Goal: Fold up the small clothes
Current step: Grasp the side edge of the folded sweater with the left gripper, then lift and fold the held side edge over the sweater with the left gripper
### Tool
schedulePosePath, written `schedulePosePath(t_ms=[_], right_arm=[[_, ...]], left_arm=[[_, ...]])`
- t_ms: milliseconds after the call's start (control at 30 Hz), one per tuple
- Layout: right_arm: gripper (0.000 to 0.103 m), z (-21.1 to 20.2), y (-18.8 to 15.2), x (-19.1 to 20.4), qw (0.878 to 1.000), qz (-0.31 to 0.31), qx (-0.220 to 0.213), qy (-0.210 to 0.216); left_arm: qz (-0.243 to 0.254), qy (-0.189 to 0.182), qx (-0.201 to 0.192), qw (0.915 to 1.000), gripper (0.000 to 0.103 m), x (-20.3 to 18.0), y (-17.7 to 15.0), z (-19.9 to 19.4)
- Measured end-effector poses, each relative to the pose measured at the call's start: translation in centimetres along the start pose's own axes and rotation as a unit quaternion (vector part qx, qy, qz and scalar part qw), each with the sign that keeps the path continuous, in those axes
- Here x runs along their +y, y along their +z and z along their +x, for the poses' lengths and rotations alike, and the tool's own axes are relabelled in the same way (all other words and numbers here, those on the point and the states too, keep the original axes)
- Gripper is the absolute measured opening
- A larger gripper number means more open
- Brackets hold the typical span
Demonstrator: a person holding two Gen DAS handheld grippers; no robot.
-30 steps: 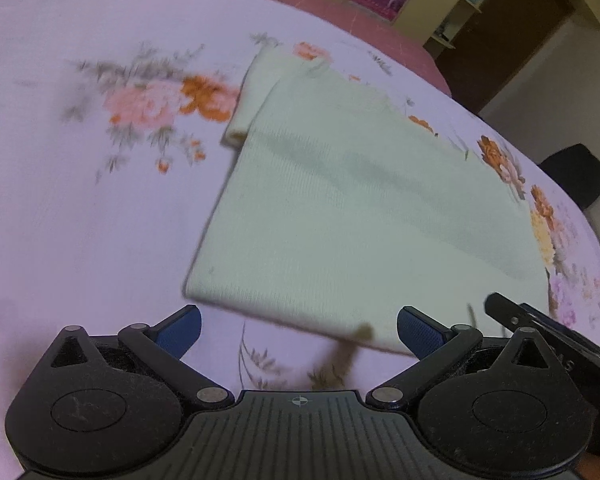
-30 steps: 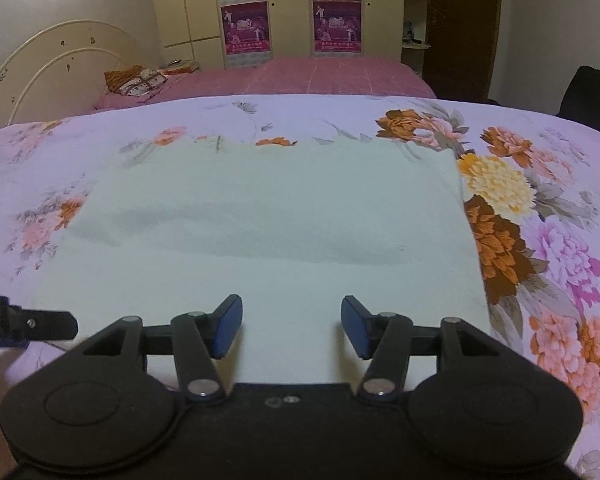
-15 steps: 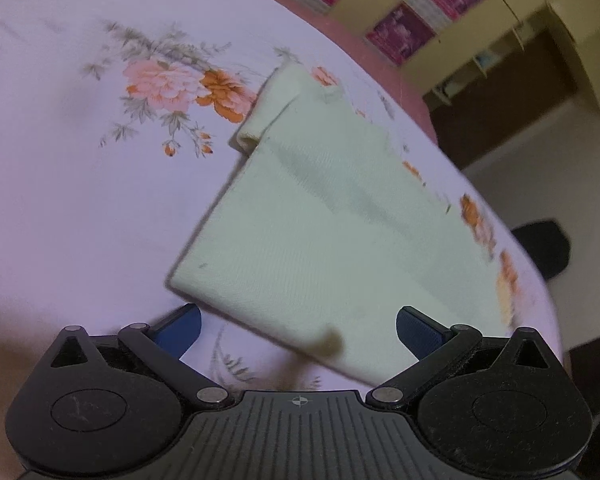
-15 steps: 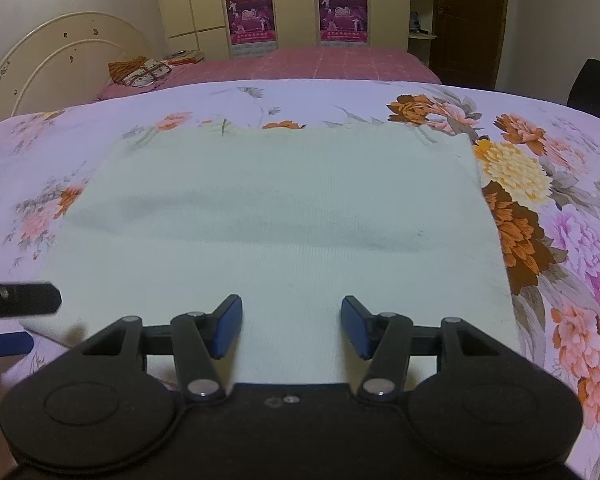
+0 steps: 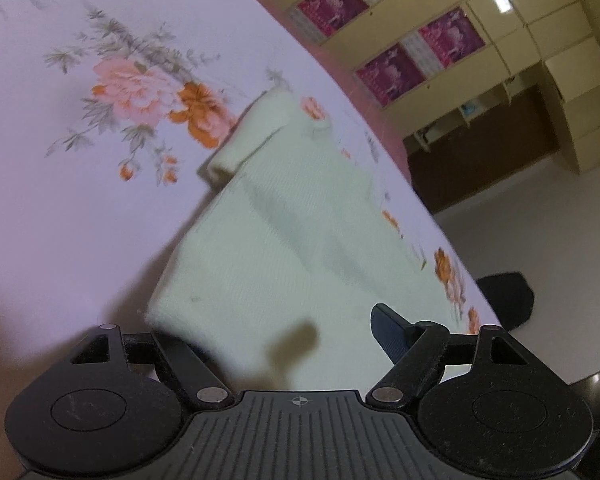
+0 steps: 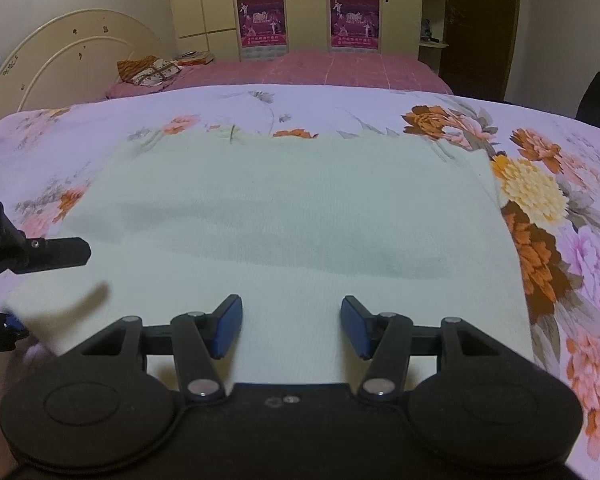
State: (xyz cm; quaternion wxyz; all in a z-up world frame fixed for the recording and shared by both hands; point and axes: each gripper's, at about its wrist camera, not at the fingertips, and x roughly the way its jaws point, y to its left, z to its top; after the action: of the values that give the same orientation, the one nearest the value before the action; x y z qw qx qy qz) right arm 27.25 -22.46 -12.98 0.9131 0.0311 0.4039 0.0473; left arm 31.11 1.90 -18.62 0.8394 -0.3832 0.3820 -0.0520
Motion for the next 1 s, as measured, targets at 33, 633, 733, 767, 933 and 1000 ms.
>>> schedulePosePath(t_ms=[33, 633, 733, 767, 933, 1000], right_arm=[[0.054, 0.3, 0.2, 0.1, 1.0, -0.001, -0.002, -0.001], [0.052, 3.6, 2.8, 2.8, 0.997, -0.067, -0.022, -0.021], [0.052, 3.8, 2.6, 2.5, 0.997, -0.061, -0.031, -0.031], [0.053, 4.3, 2.1, 2.6, 0.996, -0.074, -0.027, -0.03], [0.056, 3.7, 2.9, 1.6, 0.999, -0.048, -0.026, -0.007], [0.056, 3.6, 2.8, 1.4, 0.999, -0.044, -0.026, -0.005]], left_arm=[[-0.001, -0.003, -0.007, 1.0, 0.077, 0.0, 0.1, 0.2], [-0.043, -0.008, -0.037, 0.9983, 0.013, 2.2, 1.1, 2.0], [-0.05, -0.012, -0.038, 0.9979, 0.013, 2.3, 1.1, 1.8], [-0.051, -0.015, -0.039, 0.9978, 0.013, 2.1, 1.1, 1.7], [-0.015, -0.035, -0.055, 0.9978, 0.013, 0.3, 1.2, 0.9], [0.009, -0.042, -0.057, 0.9975, 0.013, -0.8, 1.2, 0.8]])
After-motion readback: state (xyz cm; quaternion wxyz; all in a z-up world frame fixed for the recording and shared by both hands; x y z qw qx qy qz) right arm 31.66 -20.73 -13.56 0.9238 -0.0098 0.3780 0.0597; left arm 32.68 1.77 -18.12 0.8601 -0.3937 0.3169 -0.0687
